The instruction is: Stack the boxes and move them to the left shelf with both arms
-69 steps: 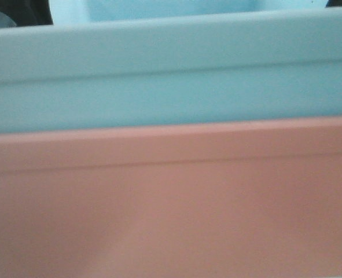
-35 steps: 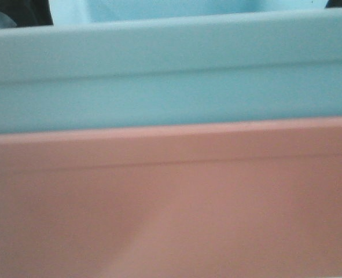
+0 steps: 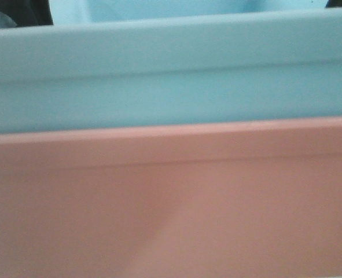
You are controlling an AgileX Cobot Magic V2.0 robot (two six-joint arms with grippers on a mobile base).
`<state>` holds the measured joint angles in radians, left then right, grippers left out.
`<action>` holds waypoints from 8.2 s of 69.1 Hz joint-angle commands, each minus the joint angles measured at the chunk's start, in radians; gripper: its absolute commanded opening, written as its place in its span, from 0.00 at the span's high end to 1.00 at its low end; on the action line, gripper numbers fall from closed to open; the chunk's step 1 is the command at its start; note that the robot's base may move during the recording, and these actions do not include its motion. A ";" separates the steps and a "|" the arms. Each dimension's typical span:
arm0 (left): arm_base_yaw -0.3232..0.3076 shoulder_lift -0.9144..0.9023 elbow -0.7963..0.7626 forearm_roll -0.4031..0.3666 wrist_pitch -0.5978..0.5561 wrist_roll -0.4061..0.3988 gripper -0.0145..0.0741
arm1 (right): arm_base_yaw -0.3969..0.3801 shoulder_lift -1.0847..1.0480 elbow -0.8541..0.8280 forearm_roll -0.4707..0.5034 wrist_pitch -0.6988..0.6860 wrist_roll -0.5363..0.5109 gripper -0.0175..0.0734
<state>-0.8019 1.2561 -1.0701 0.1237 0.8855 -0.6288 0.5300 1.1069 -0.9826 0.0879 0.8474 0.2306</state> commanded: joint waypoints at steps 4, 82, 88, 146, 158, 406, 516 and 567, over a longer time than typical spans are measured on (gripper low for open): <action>-0.001 -0.044 -0.029 0.071 -0.023 0.024 0.84 | -0.006 -0.032 -0.030 -0.069 -0.035 -0.032 0.77; -0.001 -0.044 -0.029 0.070 -0.023 0.024 0.84 | -0.006 -0.032 -0.030 -0.069 -0.034 -0.032 0.77; -0.001 -0.044 -0.029 0.070 -0.023 0.024 0.84 | -0.006 -0.032 -0.030 -0.069 -0.035 -0.032 0.77; -0.001 -0.044 -0.029 0.070 -0.023 0.024 0.84 | -0.006 -0.032 -0.030 -0.069 -0.034 -0.032 0.77; -0.001 -0.044 -0.029 0.070 -0.023 0.024 0.84 | -0.006 -0.032 -0.030 -0.069 -0.034 -0.032 0.77; -0.001 -0.044 -0.029 0.070 -0.023 0.024 0.84 | -0.006 -0.032 -0.030 -0.069 -0.034 -0.032 0.77; -0.001 -0.044 -0.029 0.070 -0.023 0.024 0.84 | -0.006 -0.032 -0.030 -0.069 -0.034 -0.032 0.77; -0.001 -0.044 -0.029 0.070 -0.023 0.024 0.84 | -0.006 -0.032 -0.030 -0.069 -0.034 -0.032 0.77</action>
<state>-0.8019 1.2561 -1.0701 0.1255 0.8831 -0.6288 0.5300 1.1069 -0.9826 0.0870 0.8465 0.2306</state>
